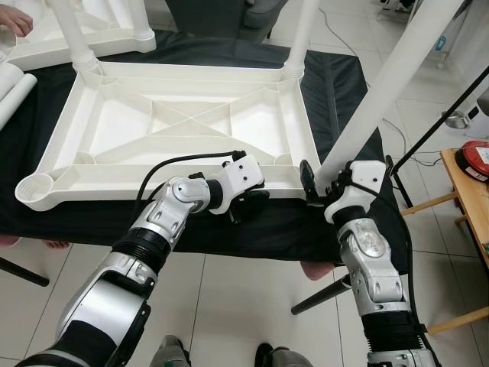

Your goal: Building children table

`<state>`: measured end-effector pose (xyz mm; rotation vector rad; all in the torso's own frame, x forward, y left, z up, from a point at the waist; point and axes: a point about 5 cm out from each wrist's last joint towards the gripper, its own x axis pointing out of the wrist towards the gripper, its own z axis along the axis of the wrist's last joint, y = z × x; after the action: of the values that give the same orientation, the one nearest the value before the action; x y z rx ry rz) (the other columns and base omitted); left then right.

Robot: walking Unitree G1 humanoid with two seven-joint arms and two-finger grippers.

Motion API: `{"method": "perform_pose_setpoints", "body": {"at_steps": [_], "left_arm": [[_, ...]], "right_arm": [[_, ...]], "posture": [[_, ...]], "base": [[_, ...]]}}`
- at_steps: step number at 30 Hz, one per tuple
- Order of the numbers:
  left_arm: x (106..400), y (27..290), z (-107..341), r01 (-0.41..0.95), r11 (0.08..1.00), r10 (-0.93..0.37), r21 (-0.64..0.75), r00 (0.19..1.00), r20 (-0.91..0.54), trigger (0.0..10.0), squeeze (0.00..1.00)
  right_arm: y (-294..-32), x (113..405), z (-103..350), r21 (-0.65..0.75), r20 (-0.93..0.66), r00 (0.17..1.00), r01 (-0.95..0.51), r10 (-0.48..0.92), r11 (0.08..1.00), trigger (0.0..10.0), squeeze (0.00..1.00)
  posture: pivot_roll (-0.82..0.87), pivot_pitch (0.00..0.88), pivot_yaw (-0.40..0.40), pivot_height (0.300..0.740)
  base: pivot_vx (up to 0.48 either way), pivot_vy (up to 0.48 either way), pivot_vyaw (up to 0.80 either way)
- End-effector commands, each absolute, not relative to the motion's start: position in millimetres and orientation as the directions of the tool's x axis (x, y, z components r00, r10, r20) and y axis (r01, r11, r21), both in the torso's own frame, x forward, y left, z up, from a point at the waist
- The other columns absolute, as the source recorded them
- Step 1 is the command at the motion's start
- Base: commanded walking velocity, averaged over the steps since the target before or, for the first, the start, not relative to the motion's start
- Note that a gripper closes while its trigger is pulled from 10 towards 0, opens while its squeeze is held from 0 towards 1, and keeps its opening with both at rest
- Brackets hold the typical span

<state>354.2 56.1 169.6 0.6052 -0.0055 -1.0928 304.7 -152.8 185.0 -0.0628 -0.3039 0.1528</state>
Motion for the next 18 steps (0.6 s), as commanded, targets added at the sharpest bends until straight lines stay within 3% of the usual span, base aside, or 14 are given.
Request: {"method": "perform_pose_setpoints", "body": {"at_steps": [1, 18], "left_arm": [[356, 62, 158, 0.823, 0.352, -0.797, 0.446, 0.513, -0.318, 10.0, 0.00], [356, 62, 158, 0.822, 0.355, -0.797, 0.446, 0.515, -0.316, 10.0, 0.00]], "right_arm": [[-152, 305, 193, -0.116, 0.309, 0.931, -0.164, 0.193, 0.980, 10.0, 0.00], [-181, 308, 197, -0.155, 0.210, 0.923, -0.294, 0.322, 0.943, 10.0, 0.00]], "posture": [[0.14, 0.156, -0.010, 0.740], [0.14, 0.154, -0.010, 0.740]], "base": [[0.000, 0.000, 0.00], [0.000, 0.000, 0.00]]}}
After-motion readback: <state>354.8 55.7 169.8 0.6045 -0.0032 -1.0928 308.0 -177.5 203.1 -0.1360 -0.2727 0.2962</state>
